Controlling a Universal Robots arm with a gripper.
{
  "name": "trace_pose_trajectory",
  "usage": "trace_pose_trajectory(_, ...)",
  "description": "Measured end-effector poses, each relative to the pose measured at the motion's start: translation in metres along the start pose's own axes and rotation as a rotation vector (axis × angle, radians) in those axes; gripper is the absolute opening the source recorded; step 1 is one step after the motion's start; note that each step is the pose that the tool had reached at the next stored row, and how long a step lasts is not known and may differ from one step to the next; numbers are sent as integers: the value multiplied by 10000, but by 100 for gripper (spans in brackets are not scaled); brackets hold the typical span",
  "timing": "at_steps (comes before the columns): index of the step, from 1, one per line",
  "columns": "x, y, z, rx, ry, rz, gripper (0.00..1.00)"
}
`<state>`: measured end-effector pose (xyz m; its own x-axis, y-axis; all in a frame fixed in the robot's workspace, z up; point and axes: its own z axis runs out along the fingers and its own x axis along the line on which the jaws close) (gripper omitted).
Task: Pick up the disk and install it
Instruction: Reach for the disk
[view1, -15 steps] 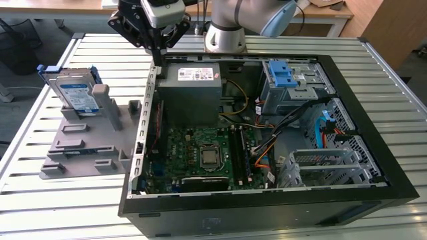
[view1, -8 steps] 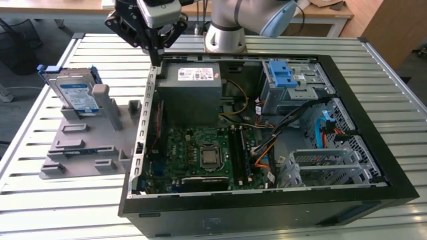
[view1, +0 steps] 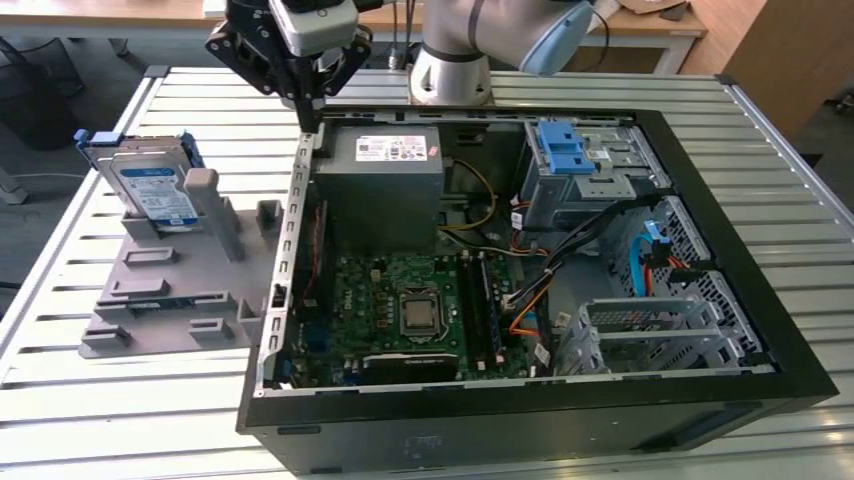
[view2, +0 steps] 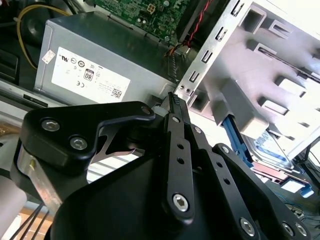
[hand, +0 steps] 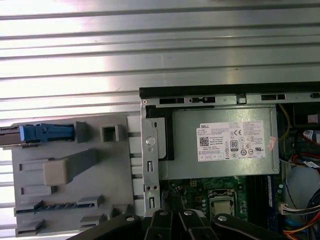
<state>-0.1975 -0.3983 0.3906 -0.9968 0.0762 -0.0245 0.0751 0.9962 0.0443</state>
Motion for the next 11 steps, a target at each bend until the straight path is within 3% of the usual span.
trace_pose_trajectory(9,33,45,2,10,-1,0,11)
trace_pose_trajectory(11,35,56,2,53,-4,-1,11)
